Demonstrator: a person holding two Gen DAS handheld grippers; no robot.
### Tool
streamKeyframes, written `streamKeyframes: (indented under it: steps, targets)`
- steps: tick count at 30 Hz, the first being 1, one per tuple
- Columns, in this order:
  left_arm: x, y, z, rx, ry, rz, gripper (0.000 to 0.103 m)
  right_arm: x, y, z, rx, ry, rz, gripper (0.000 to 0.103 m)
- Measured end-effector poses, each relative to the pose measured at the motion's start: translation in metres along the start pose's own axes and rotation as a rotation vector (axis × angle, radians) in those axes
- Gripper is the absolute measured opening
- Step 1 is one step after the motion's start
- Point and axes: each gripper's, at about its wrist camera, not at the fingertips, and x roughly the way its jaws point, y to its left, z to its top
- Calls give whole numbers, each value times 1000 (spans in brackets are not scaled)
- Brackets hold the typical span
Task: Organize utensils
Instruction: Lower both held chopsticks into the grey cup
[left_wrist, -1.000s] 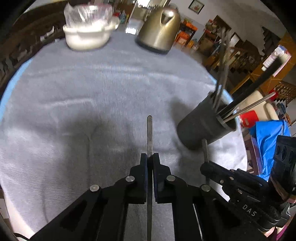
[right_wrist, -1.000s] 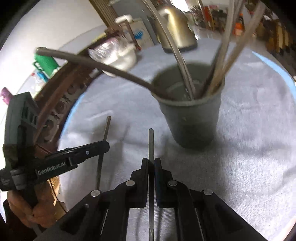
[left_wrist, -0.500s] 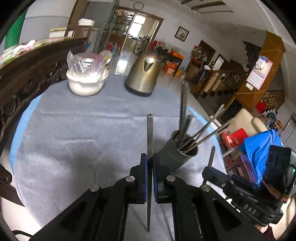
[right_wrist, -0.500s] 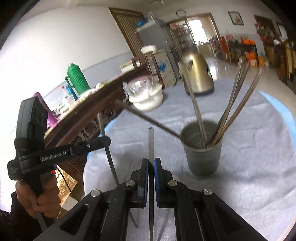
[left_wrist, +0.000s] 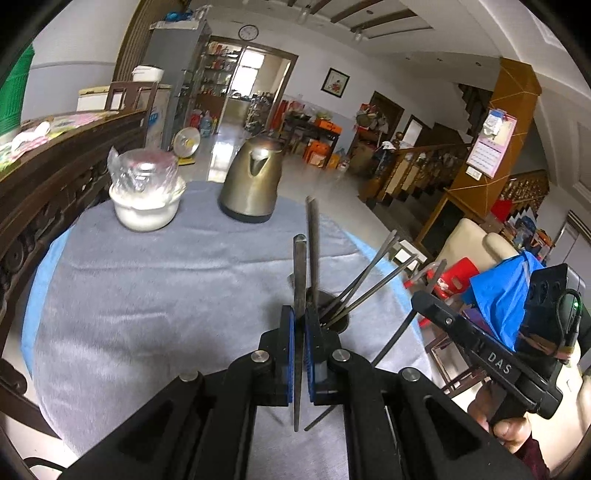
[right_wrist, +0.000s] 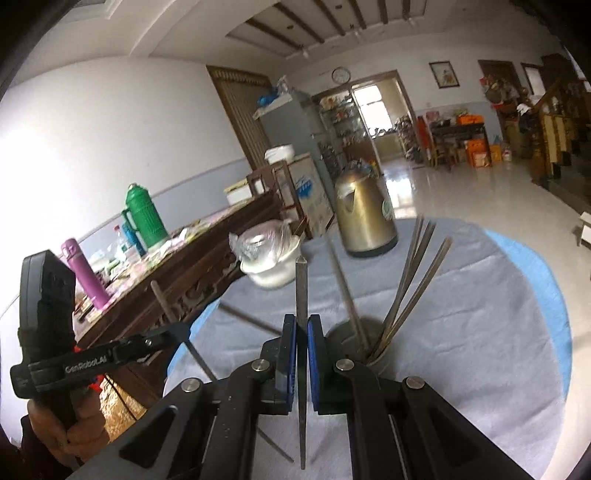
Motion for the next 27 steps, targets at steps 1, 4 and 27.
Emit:
streamKeyframes:
  steps: [1, 4, 27]
  targets:
    - [0, -2, 1, 5, -4, -2, 6, -2, -1, 3, -3, -10, -6, 7]
    - [-2, -10, 9, 17, -16, -13, 6, -6, -4, 14, -3, -34, -12, 6]
    - [2, -51, 102, 82, -219, 5, 6, -24, -12, 82, -16, -221, -92, 6]
